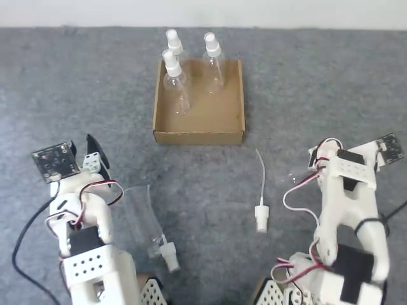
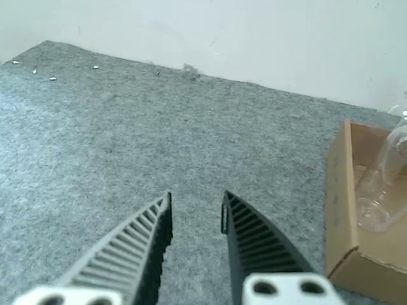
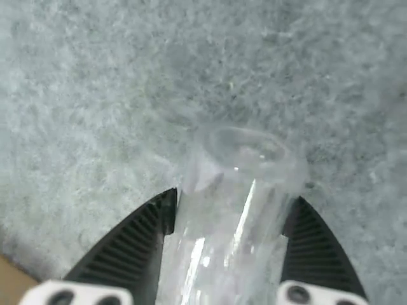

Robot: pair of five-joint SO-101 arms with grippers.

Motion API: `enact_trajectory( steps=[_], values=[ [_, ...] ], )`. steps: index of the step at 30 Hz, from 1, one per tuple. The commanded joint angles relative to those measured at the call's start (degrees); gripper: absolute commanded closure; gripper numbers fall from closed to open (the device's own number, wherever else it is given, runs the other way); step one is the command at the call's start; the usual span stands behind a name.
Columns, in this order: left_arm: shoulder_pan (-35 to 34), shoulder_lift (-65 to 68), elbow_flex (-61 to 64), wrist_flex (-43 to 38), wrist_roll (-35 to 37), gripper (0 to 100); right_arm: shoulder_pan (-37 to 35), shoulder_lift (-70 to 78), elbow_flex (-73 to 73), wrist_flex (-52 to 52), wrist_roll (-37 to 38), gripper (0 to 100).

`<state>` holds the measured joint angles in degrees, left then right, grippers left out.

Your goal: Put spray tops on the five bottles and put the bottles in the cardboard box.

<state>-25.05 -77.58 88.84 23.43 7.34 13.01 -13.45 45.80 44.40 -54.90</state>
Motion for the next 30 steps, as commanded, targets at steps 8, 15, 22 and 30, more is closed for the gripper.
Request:
enact_trajectory(
  steps=[8, 15, 22, 30],
  values=[
    [0.1, -0.7, -1.6, -1.9, 0.6, 88, -4.9, -16.0, -3.0, 8.9, 2.6, 78.9],
    [0.1, -0.7, -1.6, -1.9, 0.6, 88, -4.9, -17.4, -3.0, 11.6, 5.5, 78.6],
    [0.1, -0.7, -1.6, -1.9, 0.6, 88, -4.8, -17.8, -4.2, 15.3, 12.2, 78.8],
    [0.1, -0.7, -1.6, -1.9, 0.6, 88, -4.8, -17.5, -12.8, 30.9, 30.5, 79.0]
  ],
)
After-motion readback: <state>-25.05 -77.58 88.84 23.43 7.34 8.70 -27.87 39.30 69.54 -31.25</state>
